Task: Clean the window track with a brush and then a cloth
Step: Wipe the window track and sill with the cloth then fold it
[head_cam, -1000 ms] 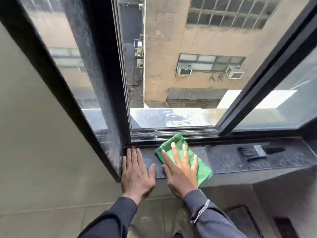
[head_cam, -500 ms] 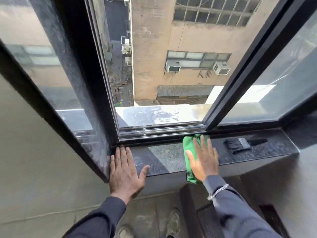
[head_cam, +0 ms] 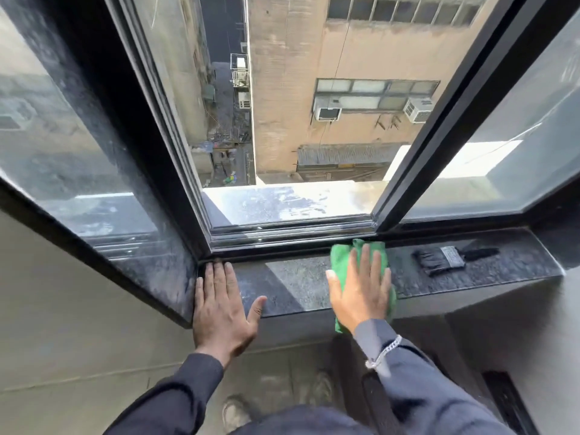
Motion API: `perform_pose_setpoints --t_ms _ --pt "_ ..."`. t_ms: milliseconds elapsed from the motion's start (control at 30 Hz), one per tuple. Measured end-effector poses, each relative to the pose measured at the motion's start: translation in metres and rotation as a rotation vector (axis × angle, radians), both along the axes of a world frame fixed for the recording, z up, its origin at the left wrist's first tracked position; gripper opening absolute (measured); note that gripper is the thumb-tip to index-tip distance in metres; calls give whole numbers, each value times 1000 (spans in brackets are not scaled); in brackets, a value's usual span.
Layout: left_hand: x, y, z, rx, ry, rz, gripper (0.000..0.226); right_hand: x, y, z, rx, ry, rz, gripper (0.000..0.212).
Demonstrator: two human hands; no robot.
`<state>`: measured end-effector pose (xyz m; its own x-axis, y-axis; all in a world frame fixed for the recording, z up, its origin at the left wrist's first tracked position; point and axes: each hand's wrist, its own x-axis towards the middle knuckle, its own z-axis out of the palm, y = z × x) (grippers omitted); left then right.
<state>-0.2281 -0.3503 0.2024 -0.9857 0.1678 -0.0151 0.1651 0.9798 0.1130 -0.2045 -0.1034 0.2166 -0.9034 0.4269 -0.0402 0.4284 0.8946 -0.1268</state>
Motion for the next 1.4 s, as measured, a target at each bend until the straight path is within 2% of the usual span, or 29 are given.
perform_pose_setpoints --t_ms 100,167,267,367,400,500,600,667,733,833,933,1000,1067,1100,1167,1200,1233,1333,1400 --pt "1 0 1 0 -7 -6 99 19 -15 -7 43 9 338 67" --pt "1 0 0 10 10 -3 99 29 11 -7 98 19 428 63" --pt "0 1 1 5 1 2 99 30 41 -3 73 19 205 66" --pt "1 1 -1 12 -13 7 97 8 6 -1 -31 63 -55 66" --pt "1 1 -2 12 -10 5 97 4 -19 -2 -55 66 -44 65" --pt "0 0 -2 26 -7 -8 99 5 -77 -8 -83 25 213 65" --pt "0 -1 -2 42 -12 -16 99 17 -50 -6 -20 34 461 58" --pt "0 -2 -1 48 -23 -25 98 22 -11 -4 49 73 449 56" --pt "-1 -2 -1 43 -29 -20 99 20 8 1 15 78 277 57" --pt "0 -2 0 67 -54 -22 100 7 -24 1 -83 59 32 62" --pt "0 -4 3 122 -30 -23 97 -1 -75 -3 -169 6 105 68" --pt "1 -3 7 205 -34 -10 94 -6 -98 1 -309 -27 194 64" --pt "1 -3 12 362 -25 36 91 -12 -100 7 -526 -39 237 56" --pt "1 -3 14 444 -10 54 89 -12 -94 13 -697 -2 213 49" --pt "4 -2 19 542 48 21 84 -8 -68 24 -967 178 106 37" --pt "7 2 20 547 75 -41 80 -4 -52 26 -951 275 61 39" --pt "11 10 22 528 98 -126 77 0 -35 26 -840 314 49 43" --pt "17 53 27 361 95 -391 68 4 0 18 -491 140 146 46" --pt "14 81 28 179 -7 -465 67 4 10 8 -287 41 273 49"
